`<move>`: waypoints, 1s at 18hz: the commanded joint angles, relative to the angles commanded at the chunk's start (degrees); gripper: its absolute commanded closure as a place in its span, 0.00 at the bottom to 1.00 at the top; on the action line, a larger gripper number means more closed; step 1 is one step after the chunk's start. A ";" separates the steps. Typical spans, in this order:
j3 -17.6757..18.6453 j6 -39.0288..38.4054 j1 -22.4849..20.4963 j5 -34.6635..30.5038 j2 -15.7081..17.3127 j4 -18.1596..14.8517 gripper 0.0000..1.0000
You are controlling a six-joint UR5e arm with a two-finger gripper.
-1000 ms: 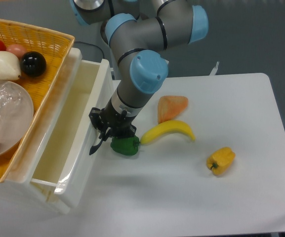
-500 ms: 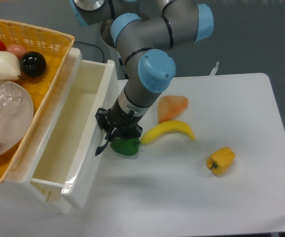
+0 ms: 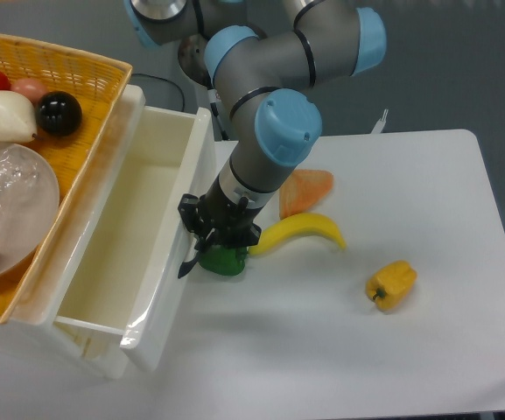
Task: Slide open the top white drawer
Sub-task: 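Keep pulling the handle to slide the drawer fully out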
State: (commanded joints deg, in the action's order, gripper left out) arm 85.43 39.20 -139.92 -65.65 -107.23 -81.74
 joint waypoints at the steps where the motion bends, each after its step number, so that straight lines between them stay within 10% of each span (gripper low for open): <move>1: 0.00 0.00 -0.26 0.00 0.00 0.00 0.84; 18: -0.09 1.76 -2.02 0.26 -1.05 -0.53 0.84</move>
State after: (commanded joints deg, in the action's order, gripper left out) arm 85.34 40.96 -141.94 -65.39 -108.28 -82.27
